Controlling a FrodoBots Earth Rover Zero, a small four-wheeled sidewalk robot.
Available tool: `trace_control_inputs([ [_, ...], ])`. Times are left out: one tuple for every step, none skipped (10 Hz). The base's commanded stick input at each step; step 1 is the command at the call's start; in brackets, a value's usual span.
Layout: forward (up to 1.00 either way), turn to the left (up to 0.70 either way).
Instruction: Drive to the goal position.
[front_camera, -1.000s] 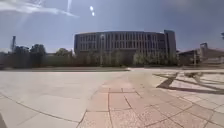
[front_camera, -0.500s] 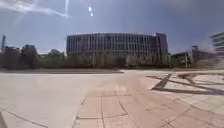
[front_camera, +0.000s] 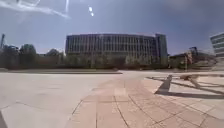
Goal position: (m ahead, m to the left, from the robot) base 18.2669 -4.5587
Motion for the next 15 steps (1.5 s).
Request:
trace_control_inputs([
  [0.70,0.33],
  [0.70,0.26],
  [0.70,0.06],
  [0.70,0.03],
  [0.70,0.02],
  [0.70,0.02],
  [0.70,0.02],
  [0.70,0.02],
  [0.70,0.02],
  [0.70,0.02],
  [0.70,0.02],
  [0.70,0.01],
  [0.70,0.01],
  [0.70,0.01],
  [0.70,0.01],
])
